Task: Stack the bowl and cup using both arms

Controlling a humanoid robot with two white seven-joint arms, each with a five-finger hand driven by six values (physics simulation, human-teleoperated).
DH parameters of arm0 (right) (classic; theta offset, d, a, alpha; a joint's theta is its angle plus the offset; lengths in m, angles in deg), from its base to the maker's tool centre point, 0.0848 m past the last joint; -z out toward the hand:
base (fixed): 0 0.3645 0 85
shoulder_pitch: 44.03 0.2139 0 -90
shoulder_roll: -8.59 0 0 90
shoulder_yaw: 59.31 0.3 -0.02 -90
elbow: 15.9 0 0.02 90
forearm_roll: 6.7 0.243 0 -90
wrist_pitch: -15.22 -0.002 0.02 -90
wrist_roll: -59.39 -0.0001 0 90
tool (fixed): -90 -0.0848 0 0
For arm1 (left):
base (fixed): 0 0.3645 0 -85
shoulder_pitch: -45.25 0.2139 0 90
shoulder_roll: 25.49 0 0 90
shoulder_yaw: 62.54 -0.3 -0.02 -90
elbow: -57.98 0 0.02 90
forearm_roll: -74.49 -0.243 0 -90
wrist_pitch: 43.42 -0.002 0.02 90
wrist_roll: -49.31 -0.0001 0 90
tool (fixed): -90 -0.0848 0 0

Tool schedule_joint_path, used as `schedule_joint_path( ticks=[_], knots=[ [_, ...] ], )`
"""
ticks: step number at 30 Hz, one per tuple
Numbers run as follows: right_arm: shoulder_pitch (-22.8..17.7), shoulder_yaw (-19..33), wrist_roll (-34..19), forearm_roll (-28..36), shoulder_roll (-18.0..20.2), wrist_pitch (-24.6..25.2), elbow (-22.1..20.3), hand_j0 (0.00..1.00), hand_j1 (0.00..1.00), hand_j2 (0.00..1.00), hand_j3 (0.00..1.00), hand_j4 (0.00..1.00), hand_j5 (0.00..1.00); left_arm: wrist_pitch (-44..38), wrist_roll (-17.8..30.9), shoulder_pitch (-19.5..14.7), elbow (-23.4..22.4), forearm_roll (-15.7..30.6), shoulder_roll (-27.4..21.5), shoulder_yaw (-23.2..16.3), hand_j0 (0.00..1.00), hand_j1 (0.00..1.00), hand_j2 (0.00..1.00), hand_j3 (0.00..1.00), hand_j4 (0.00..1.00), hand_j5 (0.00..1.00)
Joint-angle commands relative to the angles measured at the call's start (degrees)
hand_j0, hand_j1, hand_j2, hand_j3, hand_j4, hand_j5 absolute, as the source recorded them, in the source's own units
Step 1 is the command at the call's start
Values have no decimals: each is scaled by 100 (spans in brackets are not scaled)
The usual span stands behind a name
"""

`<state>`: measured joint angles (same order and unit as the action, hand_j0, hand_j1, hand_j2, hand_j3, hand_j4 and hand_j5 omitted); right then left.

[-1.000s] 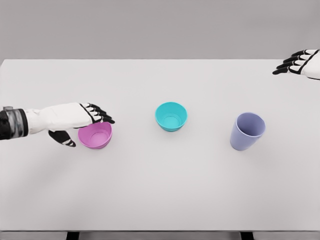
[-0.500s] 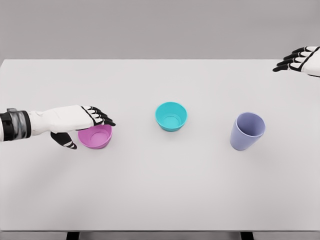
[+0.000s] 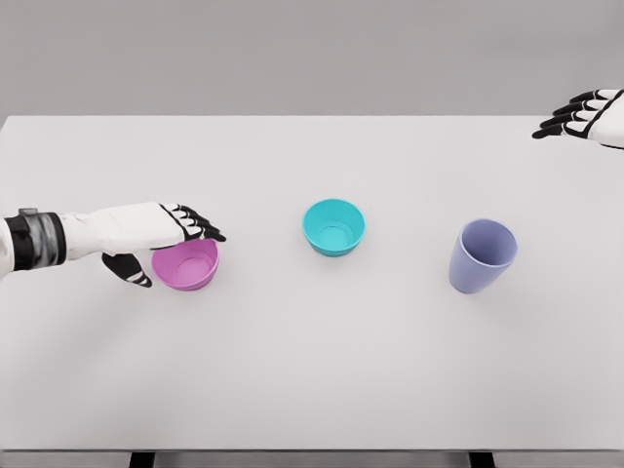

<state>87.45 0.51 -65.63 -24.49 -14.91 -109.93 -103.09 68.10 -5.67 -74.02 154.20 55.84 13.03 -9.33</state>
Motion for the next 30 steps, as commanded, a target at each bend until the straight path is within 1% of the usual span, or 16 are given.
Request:
schedule_joint_path(
  ticks=[1, 3, 7, 27, 30],
  knots=[
    [0, 3, 3, 21, 21, 15, 0, 100, 100, 100, 100, 100, 100, -8, -2, 0, -24, -24, 24, -4, 100, 100, 100, 100, 100, 100],
    [0, 3, 3, 21, 39, 15, 0, 100, 100, 100, 100, 100, 100, -8, -2, -17, -85, -33, 51, -4, 100, 100, 100, 100, 100, 100],
    [0, 3, 3, 21, 39, 15, 0, 100, 100, 100, 100, 100, 100, -8, -2, -167, -217, -42, 138, -145, 100, 100, 100, 100, 100, 100],
    [0, 3, 3, 21, 48, 15, 0, 100, 100, 100, 100, 100, 100, -8, -2, -167, -252, -51, 191, -259, 100, 100, 100, 100, 100, 100],
    [0, 3, 3, 21, 48, 15, 0, 100, 100, 100, 100, 100, 100, -8, -2, -167, -261, -51, 200, -268, 98, 98, 98, 98, 98, 98]
  ],
)
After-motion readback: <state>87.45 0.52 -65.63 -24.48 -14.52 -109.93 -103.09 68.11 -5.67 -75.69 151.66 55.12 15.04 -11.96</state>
